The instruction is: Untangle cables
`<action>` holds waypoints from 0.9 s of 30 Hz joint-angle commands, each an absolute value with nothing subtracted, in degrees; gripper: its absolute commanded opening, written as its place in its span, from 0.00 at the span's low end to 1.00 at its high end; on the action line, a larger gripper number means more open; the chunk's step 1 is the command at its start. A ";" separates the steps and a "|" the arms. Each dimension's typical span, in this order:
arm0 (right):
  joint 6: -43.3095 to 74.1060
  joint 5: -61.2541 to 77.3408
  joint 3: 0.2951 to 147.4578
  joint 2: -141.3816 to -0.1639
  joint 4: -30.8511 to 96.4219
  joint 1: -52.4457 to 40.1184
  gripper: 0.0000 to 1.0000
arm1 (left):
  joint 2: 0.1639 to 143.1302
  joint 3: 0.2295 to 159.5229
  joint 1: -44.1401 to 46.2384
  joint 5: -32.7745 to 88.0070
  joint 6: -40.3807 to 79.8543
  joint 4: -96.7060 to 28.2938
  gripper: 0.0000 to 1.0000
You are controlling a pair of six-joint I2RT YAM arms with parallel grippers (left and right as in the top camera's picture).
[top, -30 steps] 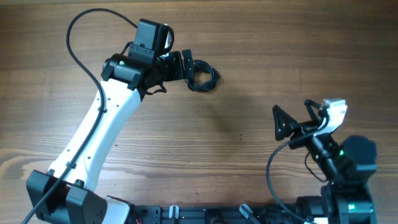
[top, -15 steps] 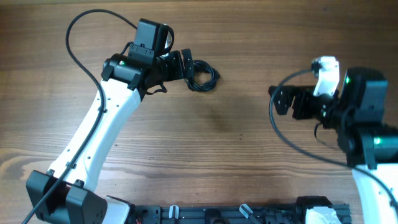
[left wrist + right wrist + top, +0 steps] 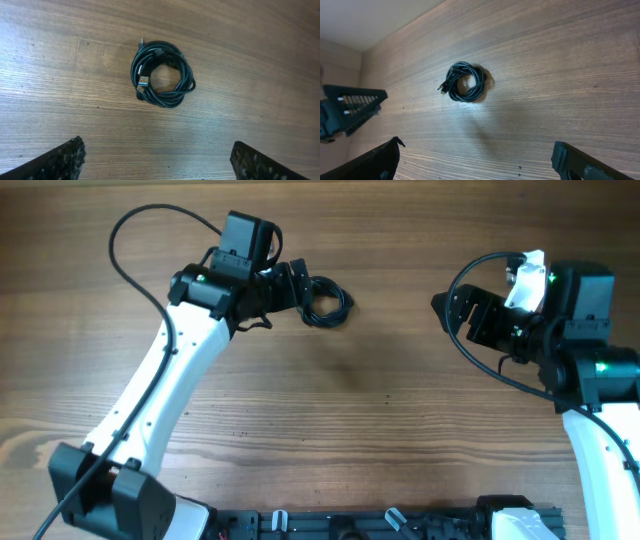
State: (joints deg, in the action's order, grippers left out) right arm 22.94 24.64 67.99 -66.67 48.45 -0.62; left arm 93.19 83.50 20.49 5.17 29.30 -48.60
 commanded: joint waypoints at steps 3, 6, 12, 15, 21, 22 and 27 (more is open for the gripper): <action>24.03 25.32 69.25 -67.96 48.62 -0.91 1.00 | 99.96 84.38 20.45 5.91 30.46 -45.19 0.87; 24.16 25.32 69.25 -68.05 48.73 -0.91 1.00 | 103.61 84.38 20.47 5.91 30.48 -40.36 0.86; 24.18 25.32 68.97 -68.05 48.80 -0.91 1.00 | 109.73 84.38 20.47 5.89 30.48 -34.28 0.81; 24.16 25.32 68.88 -68.05 48.90 -0.91 1.00 | 111.90 84.38 20.47 5.89 30.48 -32.88 0.80; 24.21 25.32 68.88 -68.05 48.90 -0.91 1.00 | 114.50 84.38 20.47 4.80 29.82 -29.87 0.76; 24.18 25.32 68.88 -68.05 48.90 -0.91 1.00 | 114.59 84.38 20.47 4.78 28.80 -29.41 0.75; 24.21 25.32 68.88 -68.05 48.90 -0.91 1.00 | 115.70 84.38 20.47 4.82 21.52 -27.66 0.74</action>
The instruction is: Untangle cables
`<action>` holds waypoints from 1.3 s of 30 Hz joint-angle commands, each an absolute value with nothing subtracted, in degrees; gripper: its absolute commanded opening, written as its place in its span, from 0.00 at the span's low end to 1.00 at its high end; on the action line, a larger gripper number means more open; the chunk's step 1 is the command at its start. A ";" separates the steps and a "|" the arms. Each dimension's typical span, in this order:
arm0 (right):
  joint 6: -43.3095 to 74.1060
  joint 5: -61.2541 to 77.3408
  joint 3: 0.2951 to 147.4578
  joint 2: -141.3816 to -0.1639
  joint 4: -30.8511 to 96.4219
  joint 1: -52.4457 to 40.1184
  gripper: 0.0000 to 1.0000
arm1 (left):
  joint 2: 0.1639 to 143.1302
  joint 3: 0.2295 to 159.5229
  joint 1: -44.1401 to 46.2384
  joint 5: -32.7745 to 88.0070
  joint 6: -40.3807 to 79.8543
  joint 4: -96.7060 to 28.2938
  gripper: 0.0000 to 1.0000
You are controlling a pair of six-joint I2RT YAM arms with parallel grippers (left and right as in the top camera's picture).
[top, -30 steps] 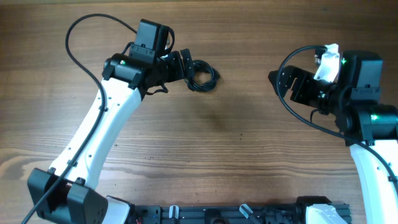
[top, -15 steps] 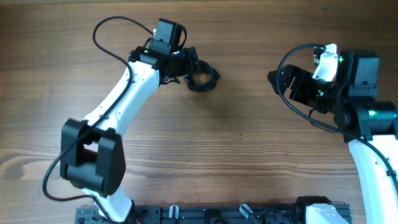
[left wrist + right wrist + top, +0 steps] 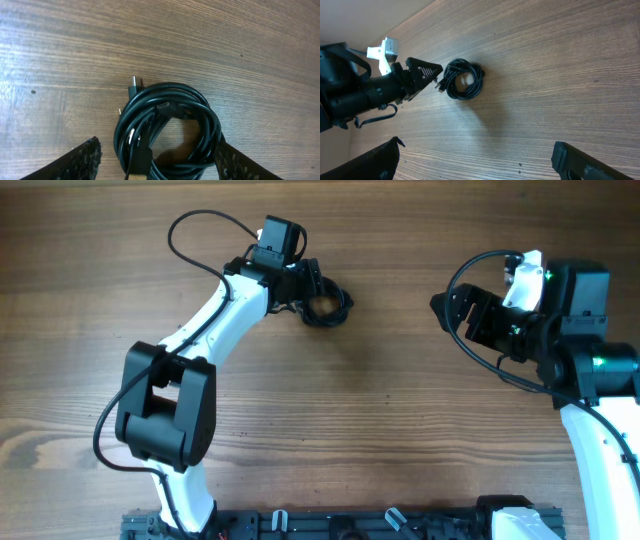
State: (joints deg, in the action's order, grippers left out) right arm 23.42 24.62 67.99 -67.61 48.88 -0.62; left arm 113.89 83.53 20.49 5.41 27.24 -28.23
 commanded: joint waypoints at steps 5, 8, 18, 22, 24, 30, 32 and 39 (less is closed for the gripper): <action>24.18 25.30 68.88 -68.05 48.90 -0.91 1.00 | 117.58 84.38 20.47 4.89 18.09 -26.26 0.68; 24.18 25.30 68.88 -68.05 48.93 -0.91 1.00 | 118.67 84.38 20.51 5.06 14.61 -24.38 0.65; 24.21 25.32 68.88 -68.05 48.95 -0.91 1.00 | 122.45 84.38 20.47 5.06 9.39 -21.45 0.66; 24.21 25.30 68.88 -68.05 48.93 -0.91 1.00 | 122.65 84.38 20.47 5.08 9.41 -21.45 0.33; 24.21 25.30 68.88 -68.05 48.95 -0.91 1.00 | 122.65 84.38 20.47 5.08 9.41 -21.91 0.25; 24.21 25.32 68.88 -68.05 48.95 -0.91 1.00 | 122.65 84.38 20.93 7.49 9.41 -24.29 0.07; 24.21 25.32 68.88 -68.05 48.95 -0.91 1.00 | 122.32 84.40 20.99 8.56 9.43 -25.45 0.04; 24.21 25.36 68.88 -68.05 48.21 -0.91 1.00 | 110.83 86.32 17.96 14.83 15.38 -29.89 0.04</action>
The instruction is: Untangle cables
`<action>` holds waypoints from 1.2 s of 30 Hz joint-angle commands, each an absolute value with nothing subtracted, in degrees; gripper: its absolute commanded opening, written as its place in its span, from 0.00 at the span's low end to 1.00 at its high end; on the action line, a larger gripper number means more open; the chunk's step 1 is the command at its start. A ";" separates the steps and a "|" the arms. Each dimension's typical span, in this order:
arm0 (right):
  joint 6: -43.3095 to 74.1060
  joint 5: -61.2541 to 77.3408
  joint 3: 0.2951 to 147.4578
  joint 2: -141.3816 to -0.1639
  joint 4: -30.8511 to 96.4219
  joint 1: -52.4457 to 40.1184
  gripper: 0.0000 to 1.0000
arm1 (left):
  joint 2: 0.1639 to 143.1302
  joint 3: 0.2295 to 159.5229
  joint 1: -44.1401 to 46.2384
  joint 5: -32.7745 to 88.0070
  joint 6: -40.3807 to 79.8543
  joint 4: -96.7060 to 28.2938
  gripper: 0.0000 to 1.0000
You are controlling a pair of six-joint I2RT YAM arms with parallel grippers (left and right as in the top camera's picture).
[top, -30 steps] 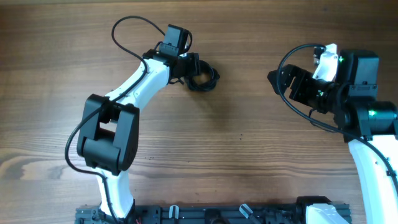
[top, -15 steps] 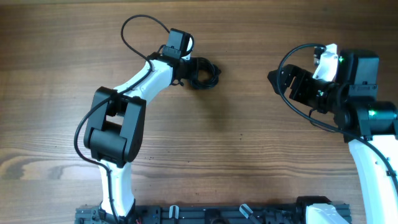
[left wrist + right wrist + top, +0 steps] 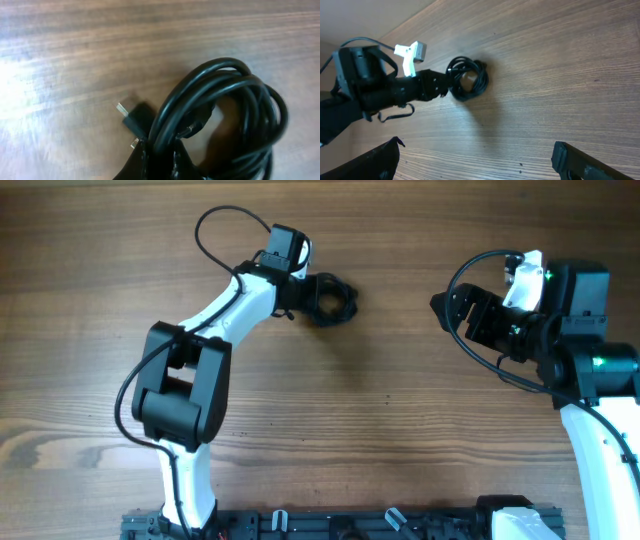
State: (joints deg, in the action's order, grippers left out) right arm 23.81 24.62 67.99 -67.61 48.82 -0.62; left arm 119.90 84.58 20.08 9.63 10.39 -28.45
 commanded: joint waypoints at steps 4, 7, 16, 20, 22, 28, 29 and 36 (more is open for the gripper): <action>24.23 26.00 68.88 -68.05 47.35 -0.91 1.00 | 102.35 86.32 14.74 26.04 23.86 -31.40 0.04; 24.23 27.20 68.88 -68.05 46.74 -0.91 1.00 | 99.07 86.32 12.67 33.98 30.13 -31.75 0.04; 25.98 35.07 68.88 -68.05 42.96 -0.91 1.00 | 98.35 86.32 11.07 51.48 56.71 -31.79 0.04; 28.12 36.47 68.88 -68.05 42.11 -0.93 1.00 | 98.35 86.32 11.07 56.42 69.12 -31.79 0.04; 29.36 36.56 68.88 -68.05 41.50 -1.54 1.00 | 98.35 86.32 11.07 58.26 74.91 -31.79 0.04; 30.00 34.50 68.88 -68.05 35.73 -9.28 0.99 | 98.35 86.32 11.07 65.17 89.62 -31.77 0.04; 30.00 33.61 68.88 -68.05 35.24 -10.24 0.99 | 98.35 86.32 11.07 65.10 89.41 -31.77 0.04; 30.06 30.85 68.88 -68.05 36.64 -12.38 0.92 | 98.35 86.32 11.38 42.85 47.37 -33.41 0.04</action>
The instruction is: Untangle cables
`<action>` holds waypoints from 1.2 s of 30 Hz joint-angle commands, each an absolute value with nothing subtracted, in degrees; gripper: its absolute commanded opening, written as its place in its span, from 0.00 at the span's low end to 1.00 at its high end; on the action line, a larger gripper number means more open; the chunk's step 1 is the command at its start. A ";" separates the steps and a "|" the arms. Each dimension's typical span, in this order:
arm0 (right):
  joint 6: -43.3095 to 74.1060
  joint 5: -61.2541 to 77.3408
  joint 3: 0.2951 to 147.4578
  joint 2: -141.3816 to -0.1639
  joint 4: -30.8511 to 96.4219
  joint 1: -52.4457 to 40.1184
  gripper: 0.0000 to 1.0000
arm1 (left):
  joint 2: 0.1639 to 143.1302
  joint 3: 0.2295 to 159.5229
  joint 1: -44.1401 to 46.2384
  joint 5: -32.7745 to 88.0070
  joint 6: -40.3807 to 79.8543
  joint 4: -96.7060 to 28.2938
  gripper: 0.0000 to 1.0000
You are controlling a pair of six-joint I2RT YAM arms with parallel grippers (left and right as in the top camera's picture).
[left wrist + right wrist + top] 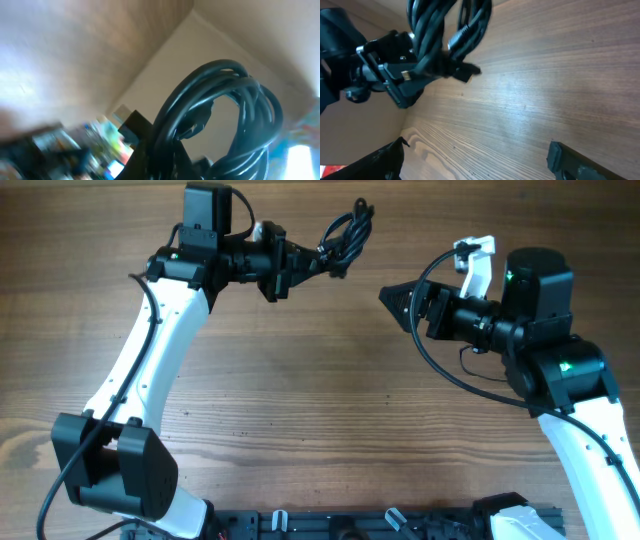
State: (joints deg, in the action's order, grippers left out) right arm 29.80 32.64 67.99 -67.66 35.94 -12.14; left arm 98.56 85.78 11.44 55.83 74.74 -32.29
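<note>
A black coiled cable bundle (347, 232) hangs in the air above the far side of the wooden table, with my left gripper (308, 260) shut on one side of the coil. In the left wrist view the coil (225, 107) fills the frame, pinched at the gripper (161, 157), with a plug end (131, 121) sticking out. My right gripper (396, 297) stands open, to the right of the bundle and apart from it. The right wrist view shows the bundle (445, 30) up at the top left and the open right gripper (475, 162) with nothing in it.
The bare wooden table (300, 400) lies below both arms. The left arm (150, 350) reaches up from the near left and the right arm (570, 400) from the near right. A black rail (350, 525) runs along the front edge.
My left gripper, then shut on the coil lying on the table, now holds it lifted off the wood and turned toward the right arm. The right gripper has moved left, closer to the bundle.
The coil lay on the far table with my left gripper open just short of it. Then the open fingers were down on either side of the coil, then shut on its edge. Now the bundle is held in the air, and the right gripper, still before, has moved closer.
</note>
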 commanded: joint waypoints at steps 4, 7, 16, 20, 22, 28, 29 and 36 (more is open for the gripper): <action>30.28 30.17 68.88 -68.05 37.50 -13.19 0.90 | 98.35 86.32 14.63 25.87 29.30 -34.74 0.04; 32.16 24.86 68.88 -68.05 37.45 -15.66 0.88 | 98.35 86.32 18.31 16.86 24.10 -33.76 0.04; 43.57 16.12 68.88 -71.90 35.75 -21.41 0.68 | 98.24 86.32 26.96 1.39 31.79 -30.37 0.04; 39.70 16.14 68.90 -76.42 33.69 -21.58 0.63 | 98.24 86.32 28.32 3.38 35.16 -31.51 0.04; 32.21 16.10 68.90 -77.17 32.58 -21.58 0.59 | 98.24 86.32 28.29 6.79 31.51 -32.45 0.04; 9.58 14.66 68.95 -77.01 32.23 -21.58 0.48 | 98.24 86.32 25.98 18.06 18.96 -38.89 0.04; 4.86 15.90 68.95 -77.03 32.21 -21.58 0.48 | 98.24 86.32 25.39 19.86 16.62 -40.49 0.04; -13.61 25.82 68.93 -77.06 33.39 -21.61 0.49 | 98.24 86.32 20.91 28.32 9.19 -45.98 0.04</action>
